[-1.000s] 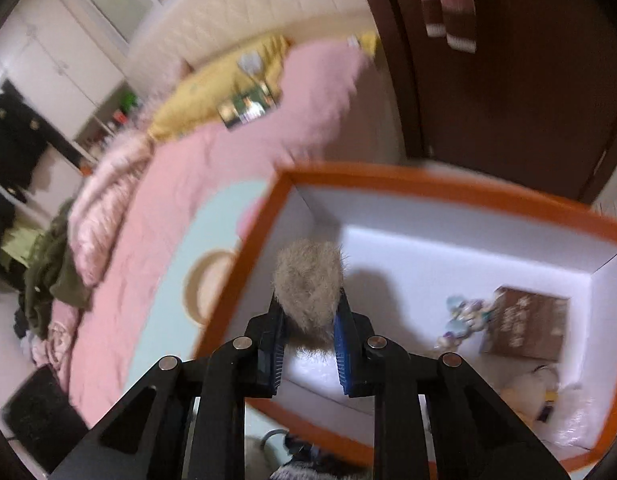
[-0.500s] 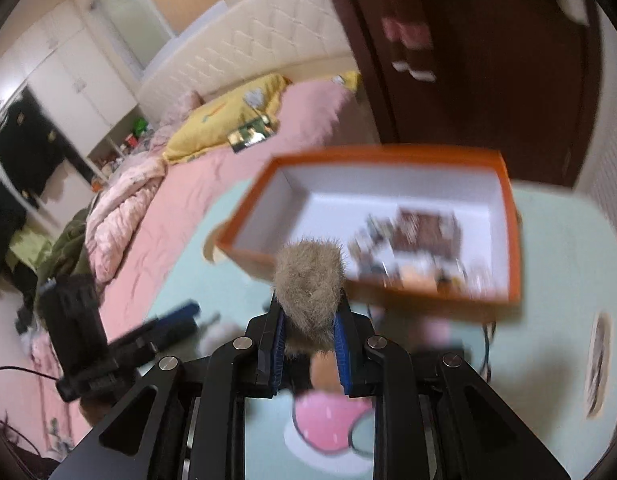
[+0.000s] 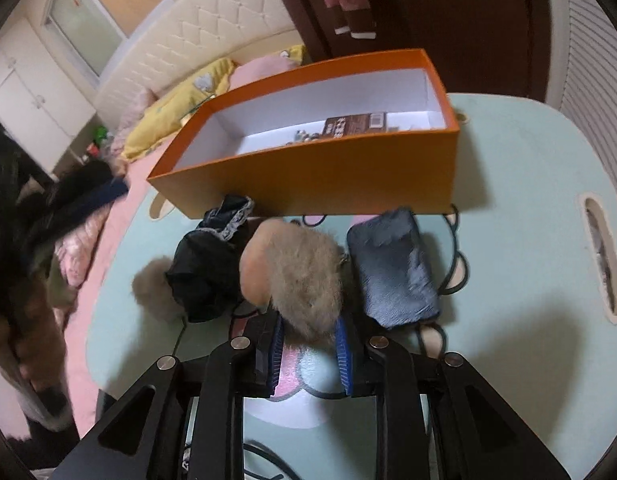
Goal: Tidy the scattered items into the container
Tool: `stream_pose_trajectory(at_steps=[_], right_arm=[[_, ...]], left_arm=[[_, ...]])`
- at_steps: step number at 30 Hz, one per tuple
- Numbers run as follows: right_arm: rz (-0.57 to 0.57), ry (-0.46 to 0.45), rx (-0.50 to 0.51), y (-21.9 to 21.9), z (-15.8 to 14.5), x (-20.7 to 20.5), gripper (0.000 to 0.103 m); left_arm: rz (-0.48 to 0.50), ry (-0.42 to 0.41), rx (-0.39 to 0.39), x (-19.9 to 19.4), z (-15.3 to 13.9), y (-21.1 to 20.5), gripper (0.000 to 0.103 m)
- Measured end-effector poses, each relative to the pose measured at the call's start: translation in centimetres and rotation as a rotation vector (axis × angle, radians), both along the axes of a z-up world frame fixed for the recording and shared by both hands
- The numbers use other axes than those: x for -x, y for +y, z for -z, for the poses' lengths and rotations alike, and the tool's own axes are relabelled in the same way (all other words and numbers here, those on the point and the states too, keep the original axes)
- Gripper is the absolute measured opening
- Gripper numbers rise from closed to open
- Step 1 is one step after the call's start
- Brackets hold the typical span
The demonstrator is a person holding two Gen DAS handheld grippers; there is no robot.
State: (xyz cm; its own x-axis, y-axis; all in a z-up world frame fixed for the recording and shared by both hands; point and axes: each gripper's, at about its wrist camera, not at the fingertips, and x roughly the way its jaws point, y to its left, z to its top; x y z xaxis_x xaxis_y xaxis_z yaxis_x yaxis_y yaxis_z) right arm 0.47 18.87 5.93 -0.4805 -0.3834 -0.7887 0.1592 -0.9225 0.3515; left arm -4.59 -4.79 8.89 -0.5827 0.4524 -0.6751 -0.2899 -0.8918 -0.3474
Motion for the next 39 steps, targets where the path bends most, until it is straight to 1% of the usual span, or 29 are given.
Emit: stream_pose_trajectory(at_steps=[2,4,5,6,7,8,9,10,13,14,15,17,19,20,21,24,27,29,34,36,39], right_arm=[[0.0,0.01,-0.003,0.1,0.3,-0.3,0.023],[-0.009,0.043,-0.012,0.1,0.1,-0.8,0.026],[-0.012,0.07,-0.028,0.1,-0.2,-1.1,0.034],[-0.013,0.1,-0.046,0.1,-0.4,-1.5,0.045],[-0.01,0.132,-0.054,0.2,-0.7,-1.9,0.049],[-0.008,0.157,-0.052,0.3,-0.9,-2.2,0.05],[-0.008,0.171,-0.036,0.5,-1.1,-2.4,0.05],[-0.009,0.178,-0.015,0.8,-1.2,-2.6,0.05],[-0.006,0.171,0.041,1.4,-1.2,-2.7,0.05],[-0.003,0.166,0.052,1.6,-1.1,-2.7,0.05],[-0.003,0.164,0.065,1.8,-1.0,-2.7,0.05],[-0.004,0.164,0.08,2.2,-1.0,-2.8,0.05],[-0.004,0.166,0.09,2.4,-1.0,-2.9,0.05],[-0.004,0.166,0.094,2.4,-1.1,-2.8,0.05],[-0.004,0.165,0.096,2.5,-1.2,-2.8,0.05],[-0.004,0.162,0.099,2.5,-1.1,-2.8,0.05],[-0.004,0.161,0.102,2.2,-1.2,-2.6,0.05],[-0.002,0.166,0.098,2.2,-1.3,-2.5,0.05],[0.004,0.177,0.097,2.1,-1.5,-2.7,0.05],[0.0,0.177,0.097,1.9,-1.5,-2.7,0.05],[-0.007,0.178,0.086,1.5,-1.6,-2.8,0.05]], left_arm=[[0.032,-0.002,0.073,2.0,-0.5,1.7,0.066],[0.069,-0.029,0.172,4.5,-0.4,3.7,0.065],[0.085,-0.058,0.223,5.8,0.0,4.7,0.061],[0.1,-0.089,0.255,6.9,0.4,5.4,0.054],[0.116,-0.127,0.277,8.1,1.0,6.1,0.051],[0.129,-0.163,0.292,9.1,1.6,6.6,0.047],[0.141,-0.197,0.308,9.8,2.2,7.1,0.045],[0.154,-0.223,0.325,10.3,2.9,7.6,0.045],[0.179,-0.259,0.357,11.1,4.4,8.9,0.045],[0.186,-0.268,0.37,11.3,4.9,9.3,0.042],[0.187,-0.279,0.386,11.6,5.4,9.6,0.034],[0.187,-0.309,0.408,12.0,6.4,10.1,0.03],[0.185,-0.327,0.403,12.3,7.0,10.1,0.025],[0.185,-0.333,0.398,12.3,7.2,10.1,0.017],[0.191,-0.335,0.386,12.3,7.3,10.1,0.011],[0.195,-0.328,0.359,12.1,7.4,9.9,0.011],[0.184,-0.298,0.332,11.7,6.9,9.1,0.011],[0.177,-0.262,0.292,11.5,5.7,8.1,0.011],[0.142,-0.144,0.179,9.1,0.8,5.2,0.011],[0.117,-0.103,0.122,7.4,-1.1,3.6,0.011],[0.076,-0.048,0.059,4.4,-2.5,1.2,0.011]])
